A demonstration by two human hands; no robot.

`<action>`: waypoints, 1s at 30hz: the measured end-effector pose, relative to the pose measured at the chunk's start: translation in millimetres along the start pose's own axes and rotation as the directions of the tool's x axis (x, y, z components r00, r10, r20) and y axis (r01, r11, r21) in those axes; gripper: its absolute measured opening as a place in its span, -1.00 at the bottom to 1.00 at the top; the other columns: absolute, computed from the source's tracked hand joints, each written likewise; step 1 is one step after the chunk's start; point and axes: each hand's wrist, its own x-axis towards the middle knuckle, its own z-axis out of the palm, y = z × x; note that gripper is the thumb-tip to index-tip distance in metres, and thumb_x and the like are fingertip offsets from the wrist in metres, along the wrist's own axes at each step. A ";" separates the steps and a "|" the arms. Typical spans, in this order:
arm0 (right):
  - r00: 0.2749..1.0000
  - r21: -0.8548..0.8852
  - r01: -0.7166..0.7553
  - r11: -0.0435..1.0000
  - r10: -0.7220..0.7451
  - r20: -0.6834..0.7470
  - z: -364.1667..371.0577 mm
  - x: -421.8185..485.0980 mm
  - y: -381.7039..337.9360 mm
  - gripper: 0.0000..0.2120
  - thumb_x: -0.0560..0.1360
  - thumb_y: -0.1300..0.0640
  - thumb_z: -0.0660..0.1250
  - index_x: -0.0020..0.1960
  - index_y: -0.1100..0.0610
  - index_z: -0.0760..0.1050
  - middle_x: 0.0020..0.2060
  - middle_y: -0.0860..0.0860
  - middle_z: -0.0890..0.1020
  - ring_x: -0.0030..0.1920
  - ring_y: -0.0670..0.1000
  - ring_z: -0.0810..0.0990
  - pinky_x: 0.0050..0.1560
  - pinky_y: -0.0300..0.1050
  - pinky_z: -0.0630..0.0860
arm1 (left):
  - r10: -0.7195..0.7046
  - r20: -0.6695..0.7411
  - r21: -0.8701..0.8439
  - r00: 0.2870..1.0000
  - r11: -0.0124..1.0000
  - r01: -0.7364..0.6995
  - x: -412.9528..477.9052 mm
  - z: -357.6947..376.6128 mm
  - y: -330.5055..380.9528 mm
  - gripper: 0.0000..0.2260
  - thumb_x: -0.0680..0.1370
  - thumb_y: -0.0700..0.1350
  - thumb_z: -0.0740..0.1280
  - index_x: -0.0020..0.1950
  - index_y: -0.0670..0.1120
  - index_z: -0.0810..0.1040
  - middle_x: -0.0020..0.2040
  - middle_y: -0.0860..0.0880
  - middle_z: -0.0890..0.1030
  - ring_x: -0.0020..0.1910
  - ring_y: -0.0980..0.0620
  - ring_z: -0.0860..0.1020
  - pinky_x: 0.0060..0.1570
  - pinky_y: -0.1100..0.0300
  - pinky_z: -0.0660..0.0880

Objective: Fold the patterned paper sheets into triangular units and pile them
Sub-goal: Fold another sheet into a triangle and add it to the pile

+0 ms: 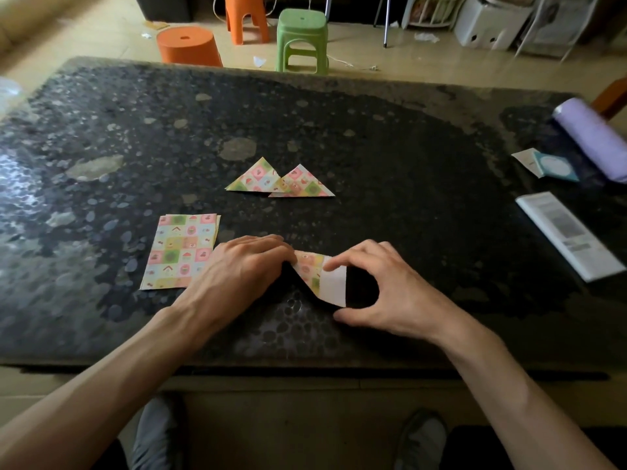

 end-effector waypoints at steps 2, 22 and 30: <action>0.993 -0.051 0.088 0.995 -0.091 -0.073 6.0 -0.5 -0.8 -0.58 0.41 -0.03 0.56 0.22 -0.24 0.55 0.15 -0.31 0.45 0.26 -0.25 0.35 0.25 -0.26 0.38 | -0.070 -0.007 -0.045 0.998 0.997 0.069 -2.3 0.7 -2.5 -0.81 0.58 -0.25 0.41 0.13 -0.01 0.65 0.21 0.03 0.67 0.14 0.01 0.67 -0.01 0.05 0.65; 0.931 -0.197 0.268 0.943 -0.306 -0.200 36.3 5.8 -3.7 -0.88 0.50 -0.05 0.45 0.03 -0.11 0.67 0.00 -0.20 0.58 0.04 -0.13 0.51 0.08 -0.09 0.49 | -0.097 0.168 -0.181 0.981 0.975 0.127 -7.5 9.5 -3.0 -0.75 0.57 0.19 0.33 0.13 0.14 0.70 0.16 0.18 0.58 0.19 0.10 0.52 0.13 -0.04 0.54; 0.967 -0.035 0.220 0.975 -0.223 -0.121 34.3 6.9 -5.7 -0.94 0.53 -0.10 0.47 -0.01 -0.17 0.68 0.02 -0.28 0.53 0.14 -0.16 0.48 0.15 -0.07 0.52 | -0.115 0.180 -0.226 0.977 0.962 0.155 -8.3 7.5 -5.2 -0.73 0.54 0.19 0.33 0.13 0.15 0.71 0.17 0.22 0.58 0.22 0.16 0.50 0.22 0.02 0.51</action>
